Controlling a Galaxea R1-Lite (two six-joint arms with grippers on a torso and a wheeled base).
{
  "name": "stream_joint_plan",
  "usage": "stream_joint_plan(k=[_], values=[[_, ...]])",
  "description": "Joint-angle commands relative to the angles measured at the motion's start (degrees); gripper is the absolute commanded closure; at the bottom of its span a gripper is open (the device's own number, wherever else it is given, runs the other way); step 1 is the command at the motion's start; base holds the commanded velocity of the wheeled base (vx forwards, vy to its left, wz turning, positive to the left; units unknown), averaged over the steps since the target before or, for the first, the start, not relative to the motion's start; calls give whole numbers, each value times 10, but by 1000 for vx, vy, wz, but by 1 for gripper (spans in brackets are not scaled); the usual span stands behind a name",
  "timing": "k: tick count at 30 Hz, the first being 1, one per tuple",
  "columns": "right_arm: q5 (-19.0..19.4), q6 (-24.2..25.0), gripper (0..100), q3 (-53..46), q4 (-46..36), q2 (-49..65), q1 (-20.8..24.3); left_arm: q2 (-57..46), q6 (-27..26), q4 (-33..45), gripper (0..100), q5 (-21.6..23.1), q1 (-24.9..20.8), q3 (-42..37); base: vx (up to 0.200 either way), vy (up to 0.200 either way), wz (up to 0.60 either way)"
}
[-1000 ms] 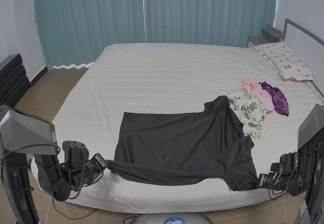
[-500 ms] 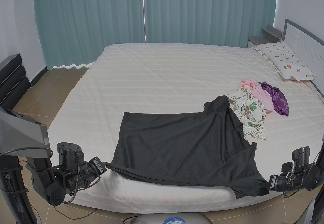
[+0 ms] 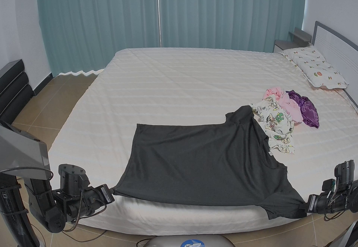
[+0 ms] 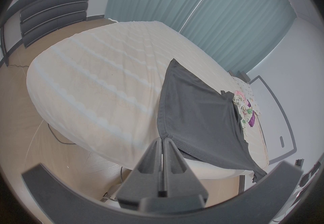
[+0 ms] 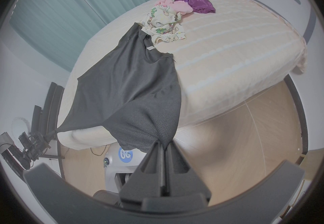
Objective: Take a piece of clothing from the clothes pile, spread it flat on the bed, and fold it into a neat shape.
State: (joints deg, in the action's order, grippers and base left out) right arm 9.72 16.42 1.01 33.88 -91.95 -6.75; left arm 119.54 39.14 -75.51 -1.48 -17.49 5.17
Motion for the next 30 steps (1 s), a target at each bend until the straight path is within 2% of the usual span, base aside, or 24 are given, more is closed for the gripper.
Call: stream_joint_plan(k=[1, 22, 30], values=[[-6, -6, 100, -10, -14, 31, 2, -2, -16, 0, 100, 0, -4, -17, 0, 0, 0], [-29, -44, 100, -10, -115, 57, -3, -4, -78, 14, 100, 0, -6, -50, 0, 0, 0], [-29, -63, 100, -3, -147, 51, -4, -17, -90, 80, 100, -19, -24, -50, 0, 0, 0]])
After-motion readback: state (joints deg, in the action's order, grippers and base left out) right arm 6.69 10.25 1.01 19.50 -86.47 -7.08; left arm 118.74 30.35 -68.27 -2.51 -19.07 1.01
